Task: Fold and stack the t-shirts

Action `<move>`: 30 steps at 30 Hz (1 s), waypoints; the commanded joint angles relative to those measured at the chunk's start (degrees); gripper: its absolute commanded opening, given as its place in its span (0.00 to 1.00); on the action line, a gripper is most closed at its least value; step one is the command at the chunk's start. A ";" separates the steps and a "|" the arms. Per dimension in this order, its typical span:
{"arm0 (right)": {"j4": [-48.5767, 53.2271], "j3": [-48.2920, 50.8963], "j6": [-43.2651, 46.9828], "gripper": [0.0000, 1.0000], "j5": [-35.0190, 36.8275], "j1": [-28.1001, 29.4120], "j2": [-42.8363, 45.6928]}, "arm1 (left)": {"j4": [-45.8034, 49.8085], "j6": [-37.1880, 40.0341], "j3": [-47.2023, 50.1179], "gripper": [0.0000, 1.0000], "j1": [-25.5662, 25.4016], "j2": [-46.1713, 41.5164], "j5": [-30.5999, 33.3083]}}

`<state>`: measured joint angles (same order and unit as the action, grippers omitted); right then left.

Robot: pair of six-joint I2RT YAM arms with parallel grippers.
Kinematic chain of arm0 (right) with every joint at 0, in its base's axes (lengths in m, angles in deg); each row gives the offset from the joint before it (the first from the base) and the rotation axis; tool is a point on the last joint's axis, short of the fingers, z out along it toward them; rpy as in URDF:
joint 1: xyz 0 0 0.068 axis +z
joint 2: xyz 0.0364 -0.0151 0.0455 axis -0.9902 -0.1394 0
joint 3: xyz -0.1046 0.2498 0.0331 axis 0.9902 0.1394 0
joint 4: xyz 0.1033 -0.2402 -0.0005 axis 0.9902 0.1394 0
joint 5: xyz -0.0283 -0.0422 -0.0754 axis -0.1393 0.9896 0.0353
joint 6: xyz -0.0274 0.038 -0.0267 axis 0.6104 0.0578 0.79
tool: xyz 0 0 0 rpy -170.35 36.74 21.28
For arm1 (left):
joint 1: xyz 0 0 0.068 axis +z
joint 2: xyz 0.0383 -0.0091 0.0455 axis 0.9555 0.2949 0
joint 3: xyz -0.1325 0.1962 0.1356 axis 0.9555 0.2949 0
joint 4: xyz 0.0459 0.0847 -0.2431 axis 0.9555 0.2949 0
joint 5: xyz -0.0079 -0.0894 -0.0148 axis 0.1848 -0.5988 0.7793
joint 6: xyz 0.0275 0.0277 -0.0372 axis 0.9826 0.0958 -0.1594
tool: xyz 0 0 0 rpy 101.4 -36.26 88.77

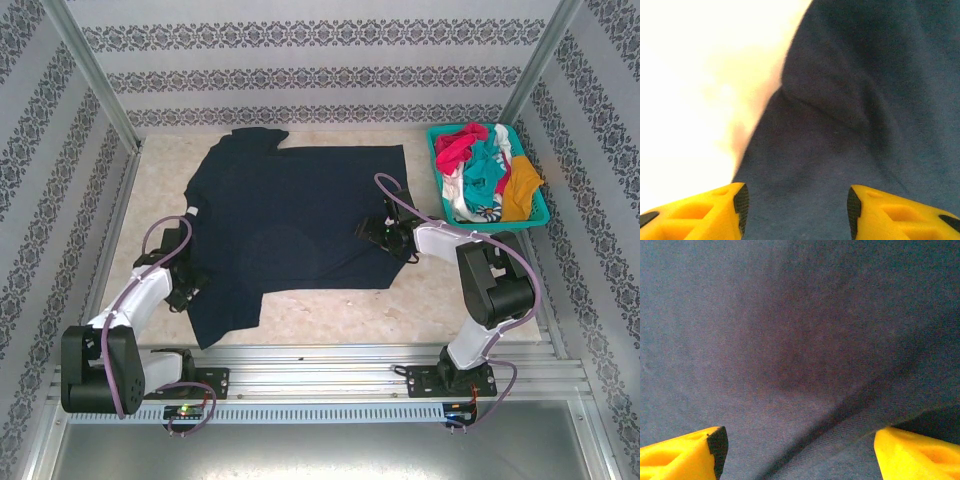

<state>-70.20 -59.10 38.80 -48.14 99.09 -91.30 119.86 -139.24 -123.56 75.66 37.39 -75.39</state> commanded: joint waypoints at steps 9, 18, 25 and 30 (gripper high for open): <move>1.49 1.27 0.31 0.78 -0.42 0.34 -0.03 | -3.72 1.72 1.58 0.48 2.95 4.43 1.79; 1.98 2.92 -0.25 0.77 0.08 0.38 2.10 | -7.40 1.71 3.27 0.26 3.52 9.16 0.11; 5.46 5.59 -0.91 0.77 3.54 0.21 7.98 | -7.50 1.08 4.36 0.00 3.53 7.36 -0.66; 14.21 10.21 -5.07 0.76 11.80 0.38 17.25 | -6.33 1.00 3.17 0.00 3.59 5.75 -1.19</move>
<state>-63.73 -51.60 37.20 -43.35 99.11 -79.36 111.86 -138.09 -121.84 78.59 42.96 -75.23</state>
